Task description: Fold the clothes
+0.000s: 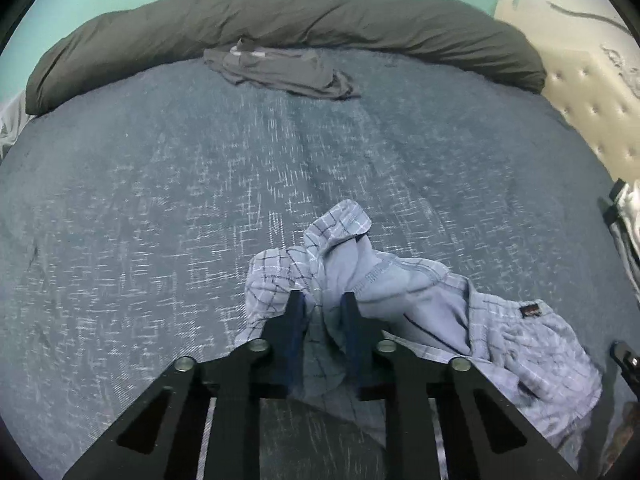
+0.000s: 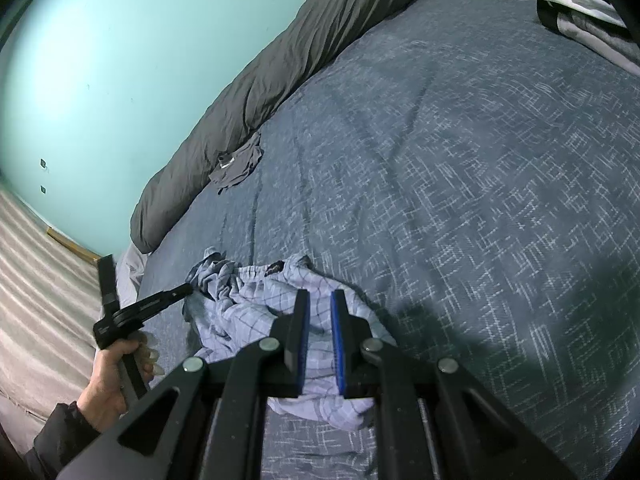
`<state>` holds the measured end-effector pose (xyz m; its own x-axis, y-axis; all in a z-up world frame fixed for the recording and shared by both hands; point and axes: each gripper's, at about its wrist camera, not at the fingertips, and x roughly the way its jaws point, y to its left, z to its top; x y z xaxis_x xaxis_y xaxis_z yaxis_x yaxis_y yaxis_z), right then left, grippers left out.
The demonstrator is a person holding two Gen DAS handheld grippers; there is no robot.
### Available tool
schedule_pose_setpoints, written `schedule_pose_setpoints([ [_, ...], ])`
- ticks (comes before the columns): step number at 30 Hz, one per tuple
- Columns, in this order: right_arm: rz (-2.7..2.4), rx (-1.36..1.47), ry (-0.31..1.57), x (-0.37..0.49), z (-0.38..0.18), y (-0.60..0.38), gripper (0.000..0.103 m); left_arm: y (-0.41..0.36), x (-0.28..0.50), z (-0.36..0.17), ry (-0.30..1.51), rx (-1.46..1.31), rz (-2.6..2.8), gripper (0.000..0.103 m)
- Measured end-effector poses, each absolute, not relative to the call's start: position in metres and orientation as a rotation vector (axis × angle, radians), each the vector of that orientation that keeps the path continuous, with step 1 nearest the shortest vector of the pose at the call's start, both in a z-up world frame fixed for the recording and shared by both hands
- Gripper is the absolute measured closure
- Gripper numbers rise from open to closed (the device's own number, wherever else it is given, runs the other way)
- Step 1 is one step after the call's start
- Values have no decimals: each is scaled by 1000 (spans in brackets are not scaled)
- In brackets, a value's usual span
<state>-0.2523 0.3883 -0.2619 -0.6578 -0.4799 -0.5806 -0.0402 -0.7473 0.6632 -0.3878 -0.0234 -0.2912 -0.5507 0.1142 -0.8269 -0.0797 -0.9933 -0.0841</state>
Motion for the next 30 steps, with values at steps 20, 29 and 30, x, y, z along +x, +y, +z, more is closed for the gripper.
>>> schedule_pose_setpoints([
  [20,-2448,1151,-950,-253,-264,378,93,-17,-382,-298,-30,-1459,2618,66],
  [29,-2467,1156,-972,-253,-267,389,93,-14,-408,-315,-91,-1521,2599,93],
  [30,-2466,1154,-973,-253,-267,389,93,-15,-408,-316,-103,-1526,2595,95],
])
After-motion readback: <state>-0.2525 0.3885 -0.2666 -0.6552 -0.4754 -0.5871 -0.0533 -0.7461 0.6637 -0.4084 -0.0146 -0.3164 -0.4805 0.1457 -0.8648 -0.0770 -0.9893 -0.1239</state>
